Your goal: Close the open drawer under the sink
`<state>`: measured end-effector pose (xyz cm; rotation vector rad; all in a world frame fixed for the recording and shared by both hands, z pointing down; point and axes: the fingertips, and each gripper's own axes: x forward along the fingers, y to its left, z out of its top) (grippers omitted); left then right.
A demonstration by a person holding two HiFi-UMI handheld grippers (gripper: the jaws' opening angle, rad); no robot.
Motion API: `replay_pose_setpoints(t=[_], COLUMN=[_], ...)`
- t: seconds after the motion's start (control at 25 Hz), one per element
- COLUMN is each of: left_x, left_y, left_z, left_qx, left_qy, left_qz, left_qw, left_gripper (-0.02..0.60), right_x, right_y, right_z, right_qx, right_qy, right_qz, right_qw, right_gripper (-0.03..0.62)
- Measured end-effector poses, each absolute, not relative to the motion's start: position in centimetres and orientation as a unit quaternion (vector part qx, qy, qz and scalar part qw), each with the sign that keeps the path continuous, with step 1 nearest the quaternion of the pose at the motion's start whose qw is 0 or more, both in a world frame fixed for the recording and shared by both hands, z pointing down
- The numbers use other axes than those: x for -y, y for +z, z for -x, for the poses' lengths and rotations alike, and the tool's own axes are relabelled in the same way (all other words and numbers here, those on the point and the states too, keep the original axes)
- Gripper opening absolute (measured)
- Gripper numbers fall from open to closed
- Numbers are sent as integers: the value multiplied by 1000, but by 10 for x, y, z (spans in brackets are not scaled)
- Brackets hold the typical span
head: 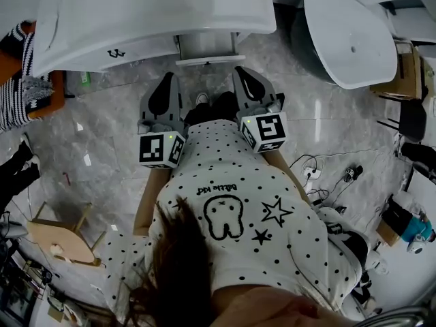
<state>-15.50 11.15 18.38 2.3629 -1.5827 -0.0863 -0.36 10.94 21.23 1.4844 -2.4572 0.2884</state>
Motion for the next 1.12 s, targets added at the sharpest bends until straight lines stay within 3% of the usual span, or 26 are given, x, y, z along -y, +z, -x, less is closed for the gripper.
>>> replay_pose_setpoints(t=[0.64, 1.12], left_x=[-73, -23], left_y=[198, 179], left_z=[107, 73], left_qx=[538, 589], left_qy=[-40, -34], left_qz=[-825, -800], left_qw=[170, 112], left_gripper=[14, 14], right_x=[-61, -17], right_y=[236, 231], right_z=[-39, -100], right_qx=[853, 869], right_qy=[124, 108], right_qz=[-491, -469], right_qw=[129, 119], right_gripper=[14, 14])
